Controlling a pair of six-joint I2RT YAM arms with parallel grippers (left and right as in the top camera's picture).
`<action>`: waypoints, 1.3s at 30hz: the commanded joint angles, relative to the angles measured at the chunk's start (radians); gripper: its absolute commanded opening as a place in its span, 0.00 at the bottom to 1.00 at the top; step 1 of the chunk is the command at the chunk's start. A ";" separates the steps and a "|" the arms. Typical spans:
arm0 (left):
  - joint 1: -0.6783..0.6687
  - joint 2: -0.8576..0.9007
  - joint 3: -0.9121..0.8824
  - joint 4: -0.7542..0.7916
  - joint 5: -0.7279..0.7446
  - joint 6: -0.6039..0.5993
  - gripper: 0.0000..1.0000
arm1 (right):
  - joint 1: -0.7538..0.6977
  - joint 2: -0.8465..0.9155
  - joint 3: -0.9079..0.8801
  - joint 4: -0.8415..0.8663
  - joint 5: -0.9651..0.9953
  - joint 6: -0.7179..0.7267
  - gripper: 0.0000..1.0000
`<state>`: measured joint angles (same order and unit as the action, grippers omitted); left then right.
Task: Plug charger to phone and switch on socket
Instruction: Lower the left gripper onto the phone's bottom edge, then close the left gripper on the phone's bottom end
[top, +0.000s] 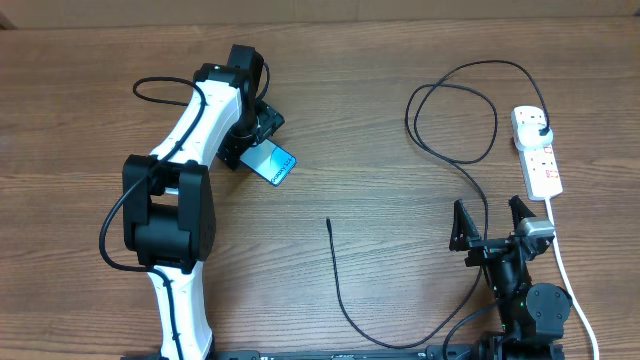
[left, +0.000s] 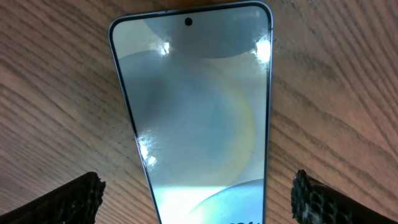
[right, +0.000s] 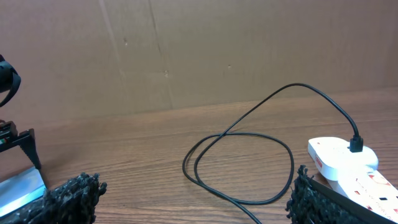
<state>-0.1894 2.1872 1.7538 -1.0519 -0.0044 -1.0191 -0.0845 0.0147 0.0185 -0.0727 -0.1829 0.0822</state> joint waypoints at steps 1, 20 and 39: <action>-0.003 0.017 -0.017 0.013 -0.022 -0.018 1.00 | 0.006 -0.011 -0.010 0.003 0.006 0.000 1.00; -0.003 0.017 -0.019 0.013 -0.029 -0.043 1.00 | 0.006 -0.011 -0.010 0.003 0.006 0.000 1.00; -0.003 0.017 -0.071 0.062 -0.029 -0.044 1.00 | 0.006 -0.011 -0.010 0.003 0.006 0.000 1.00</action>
<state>-0.1894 2.1941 1.6955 -0.9939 -0.0124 -1.0458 -0.0845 0.0147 0.0185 -0.0723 -0.1829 0.0822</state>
